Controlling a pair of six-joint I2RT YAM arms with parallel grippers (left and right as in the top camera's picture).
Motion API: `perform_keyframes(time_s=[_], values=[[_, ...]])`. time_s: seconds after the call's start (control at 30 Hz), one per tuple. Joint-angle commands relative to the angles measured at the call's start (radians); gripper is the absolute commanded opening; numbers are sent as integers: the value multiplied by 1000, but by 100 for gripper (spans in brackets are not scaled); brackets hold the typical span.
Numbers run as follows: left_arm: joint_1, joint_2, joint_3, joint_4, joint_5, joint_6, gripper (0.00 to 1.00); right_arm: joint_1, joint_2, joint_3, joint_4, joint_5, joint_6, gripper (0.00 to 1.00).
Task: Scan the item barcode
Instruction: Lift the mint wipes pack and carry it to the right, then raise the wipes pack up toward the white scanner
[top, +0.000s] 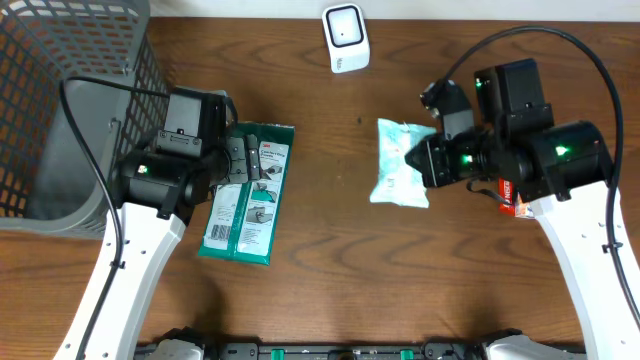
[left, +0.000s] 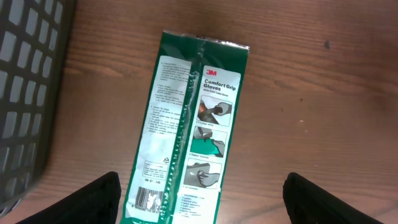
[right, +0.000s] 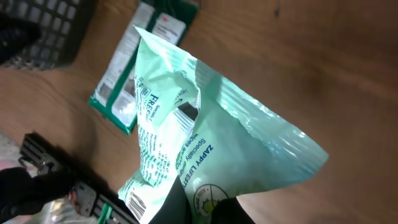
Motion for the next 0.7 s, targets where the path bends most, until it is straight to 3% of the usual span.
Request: perform_keyframes(time_s=[0.0,0.27,0.4,0.67], values=[[5,4,13,0,-13,14,84,26,-17,27,39,2,-17,1],[5,4,13,0,-13,14,84,29,-20,27,86,1,-6,1],[5,4,13,0,-12,14,84,44,-16,65,101,195,14,1],[5,4,13,0,-13,14,84,48,63,369,41,367,-6,1]])
